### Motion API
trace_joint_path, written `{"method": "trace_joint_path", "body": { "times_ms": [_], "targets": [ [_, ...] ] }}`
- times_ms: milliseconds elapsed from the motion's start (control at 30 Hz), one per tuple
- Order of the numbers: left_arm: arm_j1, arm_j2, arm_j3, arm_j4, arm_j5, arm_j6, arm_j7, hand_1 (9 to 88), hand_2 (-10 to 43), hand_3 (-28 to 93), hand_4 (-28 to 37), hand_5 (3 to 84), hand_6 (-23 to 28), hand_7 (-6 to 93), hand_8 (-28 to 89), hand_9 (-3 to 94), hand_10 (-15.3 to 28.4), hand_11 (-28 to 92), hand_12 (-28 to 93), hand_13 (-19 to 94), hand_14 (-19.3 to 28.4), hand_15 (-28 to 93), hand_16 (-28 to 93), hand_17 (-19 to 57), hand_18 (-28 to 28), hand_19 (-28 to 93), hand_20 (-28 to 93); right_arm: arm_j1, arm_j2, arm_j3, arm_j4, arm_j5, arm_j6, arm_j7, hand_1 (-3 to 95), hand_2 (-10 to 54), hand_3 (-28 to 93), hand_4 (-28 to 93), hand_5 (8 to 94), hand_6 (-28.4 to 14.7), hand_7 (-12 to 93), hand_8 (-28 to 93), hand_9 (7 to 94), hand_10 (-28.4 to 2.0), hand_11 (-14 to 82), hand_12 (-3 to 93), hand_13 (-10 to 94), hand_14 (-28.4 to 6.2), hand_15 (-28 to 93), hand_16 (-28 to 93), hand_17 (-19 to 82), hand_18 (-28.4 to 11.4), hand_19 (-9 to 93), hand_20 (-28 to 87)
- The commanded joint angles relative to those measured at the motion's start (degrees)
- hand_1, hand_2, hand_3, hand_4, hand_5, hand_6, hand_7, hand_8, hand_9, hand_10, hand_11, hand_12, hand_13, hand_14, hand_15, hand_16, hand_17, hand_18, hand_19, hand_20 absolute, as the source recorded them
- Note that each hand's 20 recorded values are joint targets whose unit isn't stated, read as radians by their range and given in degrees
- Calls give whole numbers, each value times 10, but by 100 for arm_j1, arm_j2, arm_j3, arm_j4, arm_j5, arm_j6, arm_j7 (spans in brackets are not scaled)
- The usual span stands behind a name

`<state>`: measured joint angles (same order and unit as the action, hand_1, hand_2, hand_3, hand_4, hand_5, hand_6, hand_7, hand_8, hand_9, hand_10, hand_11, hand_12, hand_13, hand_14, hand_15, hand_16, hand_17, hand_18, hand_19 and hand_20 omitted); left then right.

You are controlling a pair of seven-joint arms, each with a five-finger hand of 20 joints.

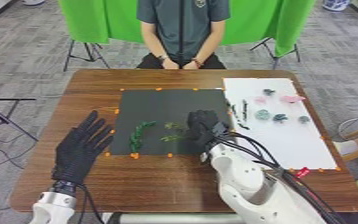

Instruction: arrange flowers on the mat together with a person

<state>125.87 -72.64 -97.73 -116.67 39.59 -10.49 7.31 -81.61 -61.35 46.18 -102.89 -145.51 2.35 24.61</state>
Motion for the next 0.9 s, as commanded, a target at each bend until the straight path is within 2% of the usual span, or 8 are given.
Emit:
{"method": "trace_joint_path", "body": {
  "times_ms": [33,133,167,200,267,500,700,900],
  "targets": [
    [16,-8,27,60,50,-98,-86,246,-34,702,-282,291,33,124,-71,227,108,144,149,198,135,149,42,-120,205,378,91,72,-243,-151,-176,-8,-795,185,371,-90,820,-222,836,-4,421,131,868,-93,613,373,815,-89,832,271,369,-212,882,354],
    [0,-5,49,65,51,-100,-85,247,-34,702,-282,291,33,124,-70,227,107,143,149,198,135,149,41,-120,205,377,91,146,-378,-187,-183,53,-1180,315,333,-87,819,-229,839,1,424,53,874,-90,605,369,823,-81,828,270,378,-215,889,351],
    [10,4,56,60,50,-93,-81,248,-34,701,-282,291,33,123,-70,226,107,144,149,197,135,149,41,-120,205,377,91,169,-440,-177,-204,82,-1428,374,318,-85,818,-224,843,4,444,-63,878,-88,600,369,826,-80,826,272,381,-216,893,346],
    [15,12,60,59,48,-83,-71,248,-34,701,-282,291,33,123,-71,226,107,144,149,197,135,149,41,-120,205,377,91,219,-479,-209,-179,127,-1487,414,310,-87,813,-224,846,5,446,-101,882,-86,595,367,829,-77,825,273,384,-215,894,344],
    [-3,16,65,69,46,-84,-77,248,-34,701,-282,291,33,123,-70,226,107,143,149,197,136,149,41,-120,205,377,91,280,-601,-187,-174,177,-1809,530,298,-93,802,-238,850,5,442,-116,887,-85,587,366,836,-70,821,277,392,-216,900,340],
    [-69,43,79,105,37,-85,-112,249,-34,701,-282,291,34,122,-70,226,106,142,149,198,135,149,42,-120,205,377,91,425,-838,-202,-64,400,-1783,756,227,-86,771,-246,868,3,398,-112,914,-76,541,348,859,-54,803,280,417,-219,908,325],
    [-101,65,107,115,37,-84,-121,250,-34,700,-282,291,33,121,-70,226,106,142,149,197,135,149,41,-120,205,377,91,442,-1055,-54,-110,1063,-2017,1132,191,-32,754,-240,898,2,361,-90,937,-67,549,287,919,-36,758,273,458,-216,925,272],
    [-126,64,114,136,38,-114,-114,249,-34,701,-282,291,33,122,-69,226,107,143,150,197,134,148,42,-120,205,377,91,405,-1211,150,-158,1883,-2223,1486,173,105,735,-236,910,-4,336,-83,937,-70,561,252,937,-27,744,271,482,-222,932,267]
  ]
}}
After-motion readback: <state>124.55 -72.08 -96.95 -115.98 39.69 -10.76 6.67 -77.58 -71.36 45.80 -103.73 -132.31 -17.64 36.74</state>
